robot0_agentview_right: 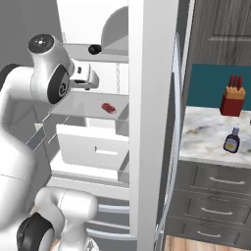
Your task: Place the mustard and condiment bottle from the counter to the top shelf of the fridge. If the existing items in the fridge are on the top shelf, move them to other shelves.
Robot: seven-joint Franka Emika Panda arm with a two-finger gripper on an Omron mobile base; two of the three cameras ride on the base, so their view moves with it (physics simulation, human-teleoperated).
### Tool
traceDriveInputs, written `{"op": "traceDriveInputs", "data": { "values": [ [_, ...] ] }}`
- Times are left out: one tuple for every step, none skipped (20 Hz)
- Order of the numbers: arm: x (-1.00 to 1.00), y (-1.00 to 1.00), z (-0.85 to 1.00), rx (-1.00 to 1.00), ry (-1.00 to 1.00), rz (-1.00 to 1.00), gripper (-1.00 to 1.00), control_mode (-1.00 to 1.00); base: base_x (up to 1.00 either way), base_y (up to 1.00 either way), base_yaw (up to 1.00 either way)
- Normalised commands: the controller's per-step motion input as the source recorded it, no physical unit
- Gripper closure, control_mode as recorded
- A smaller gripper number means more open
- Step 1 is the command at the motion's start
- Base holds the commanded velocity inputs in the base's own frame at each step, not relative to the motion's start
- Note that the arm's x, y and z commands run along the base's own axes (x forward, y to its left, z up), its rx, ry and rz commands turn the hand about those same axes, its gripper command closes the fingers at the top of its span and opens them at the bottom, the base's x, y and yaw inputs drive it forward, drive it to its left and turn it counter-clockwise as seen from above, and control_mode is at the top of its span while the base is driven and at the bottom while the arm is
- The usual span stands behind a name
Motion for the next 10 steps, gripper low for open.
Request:
{"op": "traceDriveInputs", "data": {
  "values": [
    [0.00, 0.25, 0.77, 0.00, -0.31, 0.00, -1.00, -1.00, 0.00, 0.00, 0.00],
    [0.06, 0.31, 0.77, 0.00, -0.26, 0.00, -1.00, -1.00, 0.00, 0.00, 0.00],
    [0.10, 0.28, 0.81, 0.00, -0.24, 0.00, -1.00, -1.00, 0.00, 0.00, 0.00],
    [0.13, 0.20, 0.89, 0.00, -0.19, 0.00, -1.00, -1.00, 0.00, 0.00, 0.00],
    [0.17, 0.16, 0.92, 0.00, -0.15, 0.00, -1.00, -1.00, 0.00, 0.00, 0.00],
    [0.24, 0.14, 0.91, 0.00, -0.10, 0.00, -1.00, -1.00, 0.00, 0.00, 0.00],
    [0.36, 0.16, 0.79, 0.00, -0.07, 0.00, -1.00, -1.00, 0.00, 0.00, 0.00],
    [0.46, 0.20, 0.69, 0.00, -0.05, 0.00, -1.00, -1.00, 0.00, 0.00, 0.00],
    [0.56, 0.20, 0.54, 0.00, -0.02, 0.00, -1.00, -1.00, 0.00, 0.00, 0.00],
    [0.58, 0.20, 0.47, 0.00, -0.01, 0.00, -1.00, -1.00, 0.00, 0.00, 0.00]
  ]
}}
